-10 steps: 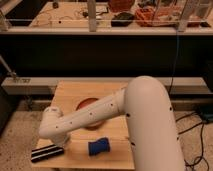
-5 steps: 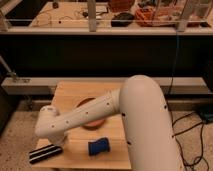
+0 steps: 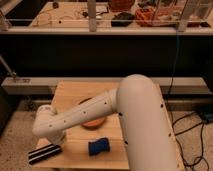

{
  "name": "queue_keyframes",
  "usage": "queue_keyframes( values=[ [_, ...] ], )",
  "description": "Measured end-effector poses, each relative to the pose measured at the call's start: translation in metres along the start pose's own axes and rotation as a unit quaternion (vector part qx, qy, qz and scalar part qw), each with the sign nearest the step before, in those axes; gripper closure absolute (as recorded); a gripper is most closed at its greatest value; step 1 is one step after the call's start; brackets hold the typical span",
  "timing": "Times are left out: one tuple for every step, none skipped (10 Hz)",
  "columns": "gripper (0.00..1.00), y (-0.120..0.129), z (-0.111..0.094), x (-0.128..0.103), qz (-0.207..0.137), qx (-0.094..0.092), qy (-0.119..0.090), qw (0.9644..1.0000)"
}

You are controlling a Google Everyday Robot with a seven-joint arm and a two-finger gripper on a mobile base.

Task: Push the eraser across the table

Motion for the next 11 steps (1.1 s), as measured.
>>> queue_keyframes(
  values=[
    [0.96,-0.0017,-0.0008,-0.0003,-0.001,0.000,0.001,1.0000],
    [0.96,-0.0033,-0.0011,-0.0009,-0.003,0.000,0.002,1.0000],
    [0.96,-0.0044,-0.0022,-0.0013,-0.004,0.001,0.003,1.0000],
    [0.96,-0.0049,-0.0023,0.0001,-0.004,0.002,0.003,1.0000],
    [0.96,-0.0078,-0.0044,0.0047,-0.003,0.005,0.006,1.0000],
    [0.96,-0.0093,-0.0058,0.0077,-0.001,0.007,0.008,0.9999],
    [0.96,-0.0091,-0.0054,0.0079,-0.001,0.007,0.008,0.9999],
    [0.96,-0.0094,-0.0055,0.0078,-0.001,0.007,0.008,0.9999],
    [0.96,-0.0095,-0.0056,0.0075,-0.002,0.007,0.008,0.9999],
    [0.96,-0.0094,-0.0055,0.0075,-0.002,0.007,0.008,0.9999],
    [0.96,-0.0094,-0.0055,0.0075,-0.001,0.007,0.008,0.9999]
  ],
)
